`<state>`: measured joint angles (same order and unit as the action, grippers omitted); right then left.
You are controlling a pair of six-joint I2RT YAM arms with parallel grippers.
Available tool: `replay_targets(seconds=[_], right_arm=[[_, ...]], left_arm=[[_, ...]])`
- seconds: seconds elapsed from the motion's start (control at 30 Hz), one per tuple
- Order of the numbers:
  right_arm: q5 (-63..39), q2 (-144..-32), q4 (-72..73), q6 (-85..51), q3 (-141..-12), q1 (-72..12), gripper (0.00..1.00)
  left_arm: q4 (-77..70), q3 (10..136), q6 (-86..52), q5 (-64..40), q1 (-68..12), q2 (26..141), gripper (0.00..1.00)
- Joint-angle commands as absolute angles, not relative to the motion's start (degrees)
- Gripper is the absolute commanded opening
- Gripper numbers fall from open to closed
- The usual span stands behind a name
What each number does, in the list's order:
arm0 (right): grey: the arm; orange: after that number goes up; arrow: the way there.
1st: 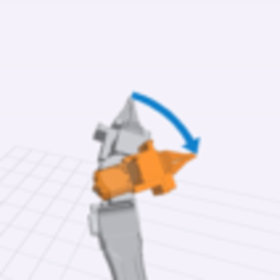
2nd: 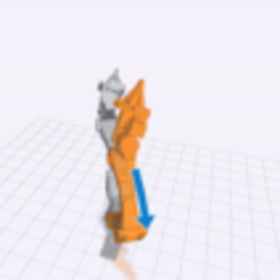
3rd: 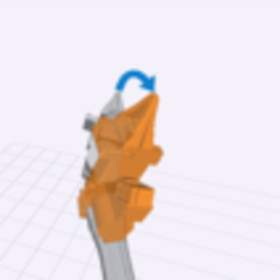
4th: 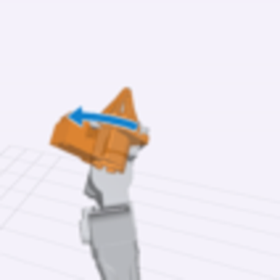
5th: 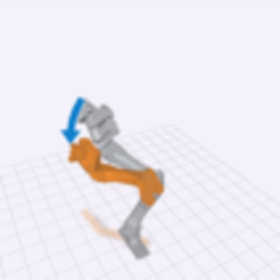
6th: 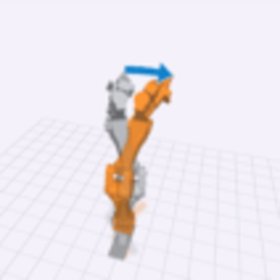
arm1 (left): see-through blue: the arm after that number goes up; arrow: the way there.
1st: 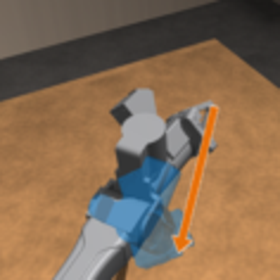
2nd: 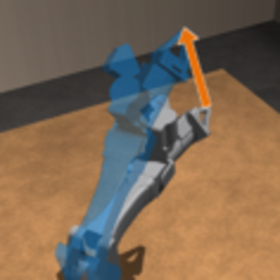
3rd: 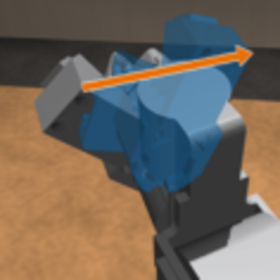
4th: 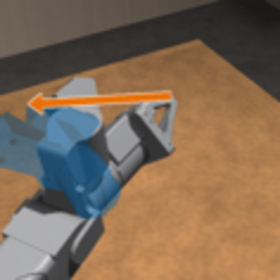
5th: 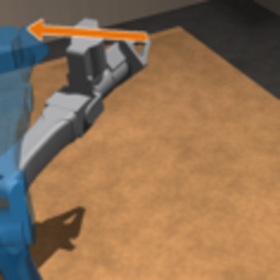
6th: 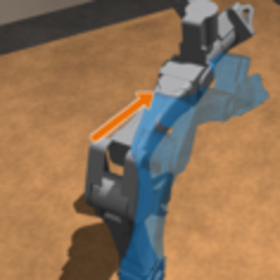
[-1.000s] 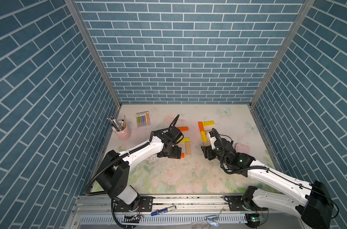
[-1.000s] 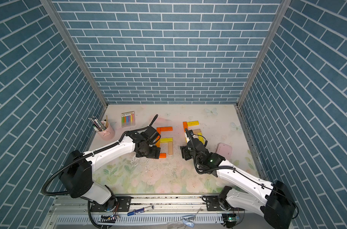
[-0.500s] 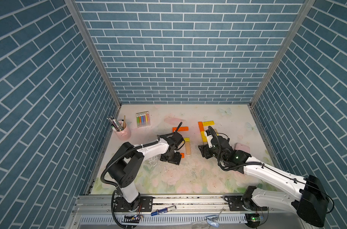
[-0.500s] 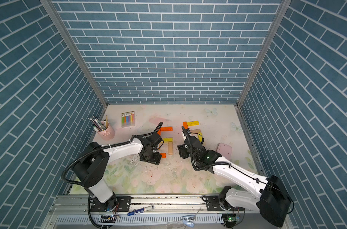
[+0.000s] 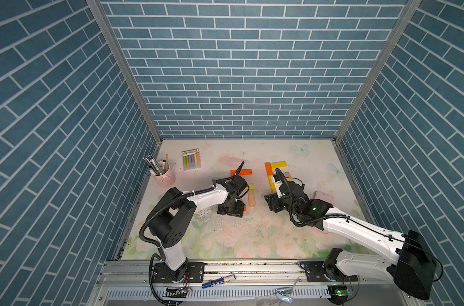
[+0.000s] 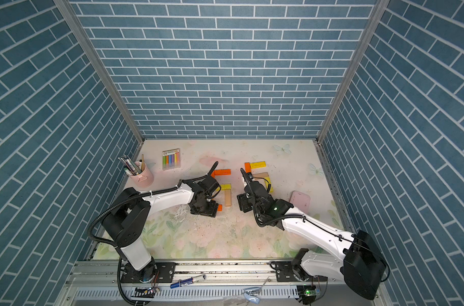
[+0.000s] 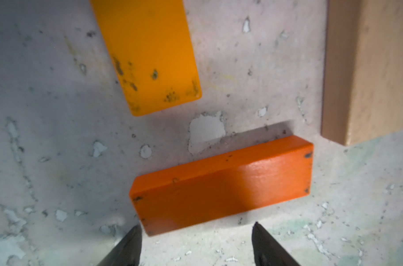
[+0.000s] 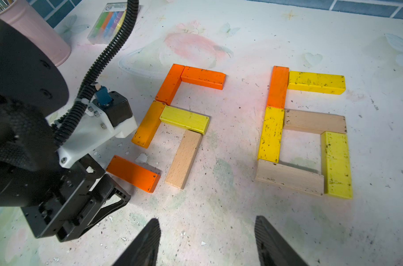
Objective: Assemble the number 6 with building blocks
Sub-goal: Assemble the building block at the center of the board.
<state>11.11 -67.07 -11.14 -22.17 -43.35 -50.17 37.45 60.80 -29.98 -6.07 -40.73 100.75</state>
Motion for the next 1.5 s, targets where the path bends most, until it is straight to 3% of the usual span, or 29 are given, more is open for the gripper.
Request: replay_targets(seconds=[0.0, 1.47], right_arm=[[10.73, -67.49, -11.25, -21.36, -44.78, -49.96, 0.67], [13.32, -66.53, -11.36, -20.74, -42.59, -49.96, 0.65]], left_arm=[[36.0, 61.05, -32.69, -4.68, -41.35, 102.88, 0.75], [40.47, 70.44, -29.54, -1.33, -42.28, 107.69, 0.69]])
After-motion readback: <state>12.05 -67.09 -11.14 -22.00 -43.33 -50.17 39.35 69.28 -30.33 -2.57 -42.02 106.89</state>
